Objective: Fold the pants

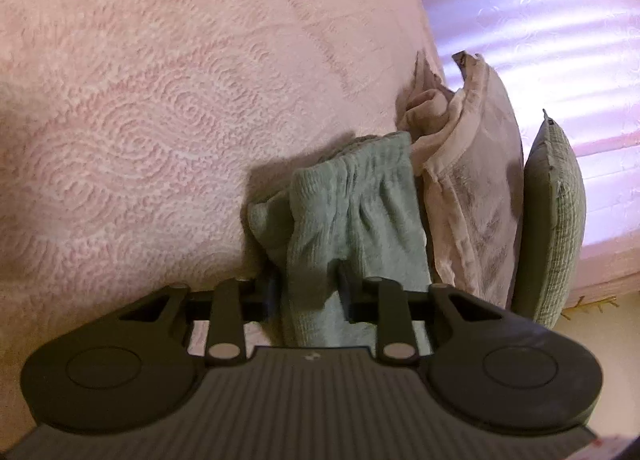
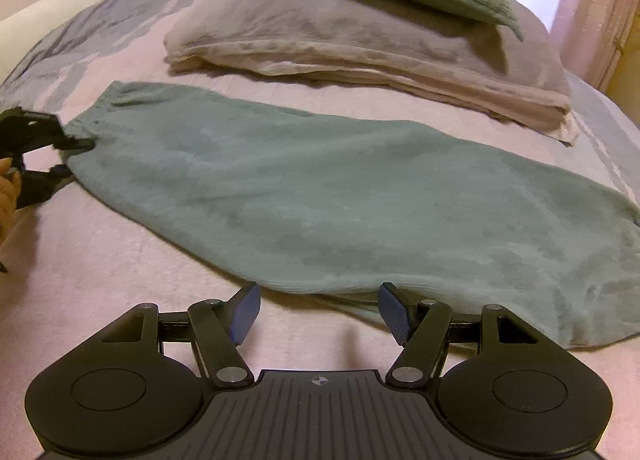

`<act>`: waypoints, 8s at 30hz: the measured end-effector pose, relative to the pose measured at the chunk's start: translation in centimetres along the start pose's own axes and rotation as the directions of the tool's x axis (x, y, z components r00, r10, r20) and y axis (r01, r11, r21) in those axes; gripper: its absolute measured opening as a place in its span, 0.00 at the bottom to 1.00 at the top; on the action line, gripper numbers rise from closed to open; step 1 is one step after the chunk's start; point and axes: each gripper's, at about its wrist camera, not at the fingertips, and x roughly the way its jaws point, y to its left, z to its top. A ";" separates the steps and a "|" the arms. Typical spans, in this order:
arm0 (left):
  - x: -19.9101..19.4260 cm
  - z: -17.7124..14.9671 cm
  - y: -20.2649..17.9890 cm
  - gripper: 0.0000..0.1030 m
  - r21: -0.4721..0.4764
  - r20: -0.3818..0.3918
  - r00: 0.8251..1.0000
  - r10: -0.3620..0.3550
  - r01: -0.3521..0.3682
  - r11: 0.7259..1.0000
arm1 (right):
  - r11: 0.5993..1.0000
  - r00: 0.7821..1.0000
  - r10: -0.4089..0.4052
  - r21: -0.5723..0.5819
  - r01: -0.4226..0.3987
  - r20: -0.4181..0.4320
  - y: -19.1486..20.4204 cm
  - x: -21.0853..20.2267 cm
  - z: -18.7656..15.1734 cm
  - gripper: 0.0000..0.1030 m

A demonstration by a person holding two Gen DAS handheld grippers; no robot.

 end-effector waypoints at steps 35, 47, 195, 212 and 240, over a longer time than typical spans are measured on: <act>7.5 -42.2 -28.7 0.24 0.922 -0.303 0.911 0.281 0.355 -0.157 | 0.879 0.978 -0.197 0.428 0.210 -0.074 -26.0 -10.3 -11.3 0.61; 9.3 -26.3 -25.5 0.25 0.987 -0.148 0.932 0.330 0.118 0.108 | 0.873 0.941 0.217 0.380 -0.307 0.261 -18.3 -3.4 0.6 0.60; 6.1 -42.1 -35.3 0.62 0.930 -0.342 0.879 0.332 0.266 0.252 | 0.726 0.999 -0.025 0.686 0.049 -0.045 -44.5 -16.4 -5.6 0.70; 18.0 -47.4 -36.6 0.64 0.916 -0.224 0.860 0.458 0.025 0.401 | 0.672 0.884 0.467 0.652 -0.350 -0.006 -59.5 6.4 -5.0 0.85; 20.8 -43.5 -34.2 0.72 0.829 -0.398 0.835 0.381 0.150 0.538 | 0.635 0.809 0.587 0.614 -0.469 0.010 -58.9 11.1 -3.2 0.86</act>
